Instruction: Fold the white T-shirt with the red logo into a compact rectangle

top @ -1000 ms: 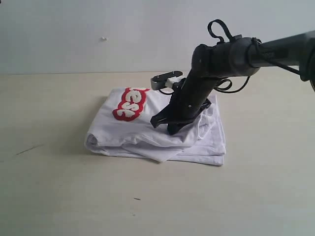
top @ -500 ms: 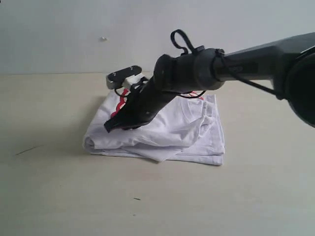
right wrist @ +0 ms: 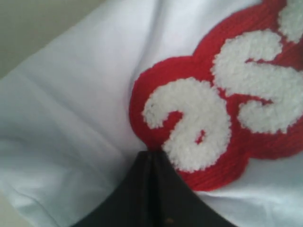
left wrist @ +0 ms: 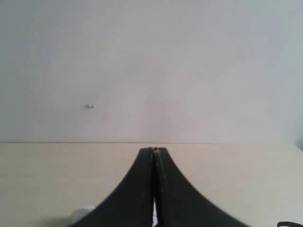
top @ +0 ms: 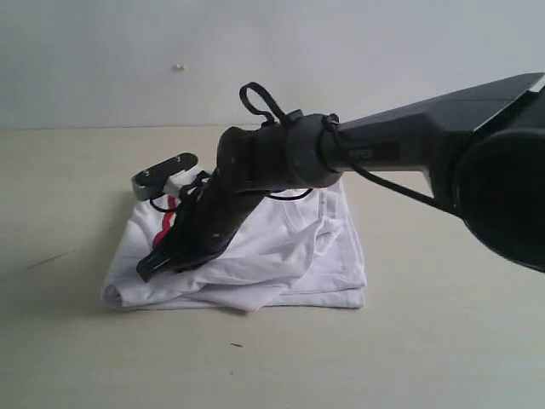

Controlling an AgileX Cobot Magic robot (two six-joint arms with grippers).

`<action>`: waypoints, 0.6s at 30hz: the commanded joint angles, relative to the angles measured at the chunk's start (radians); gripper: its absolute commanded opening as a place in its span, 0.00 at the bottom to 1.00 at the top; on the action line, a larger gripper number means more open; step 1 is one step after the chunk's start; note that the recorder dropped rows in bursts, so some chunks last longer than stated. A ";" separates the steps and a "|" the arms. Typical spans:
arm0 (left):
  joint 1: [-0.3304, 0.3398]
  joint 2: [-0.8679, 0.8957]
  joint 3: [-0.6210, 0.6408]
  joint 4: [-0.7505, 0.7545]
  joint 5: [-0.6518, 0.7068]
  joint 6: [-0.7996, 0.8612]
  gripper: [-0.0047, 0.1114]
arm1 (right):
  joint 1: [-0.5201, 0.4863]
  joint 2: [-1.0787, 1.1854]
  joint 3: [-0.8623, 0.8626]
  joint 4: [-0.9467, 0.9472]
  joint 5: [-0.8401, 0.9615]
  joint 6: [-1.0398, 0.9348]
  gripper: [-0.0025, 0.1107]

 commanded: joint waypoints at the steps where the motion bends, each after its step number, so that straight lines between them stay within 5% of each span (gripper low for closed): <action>1: 0.001 -0.012 0.000 -0.008 -0.004 -0.002 0.04 | 0.012 -0.040 0.009 -0.033 0.091 0.009 0.02; 9: 0.001 -0.024 0.000 -0.002 0.000 0.000 0.04 | -0.008 -0.199 0.033 -0.477 0.057 0.412 0.08; 18: 0.001 -0.024 0.000 -0.002 0.001 0.000 0.04 | -0.202 -0.219 0.233 -0.454 -0.027 0.391 0.02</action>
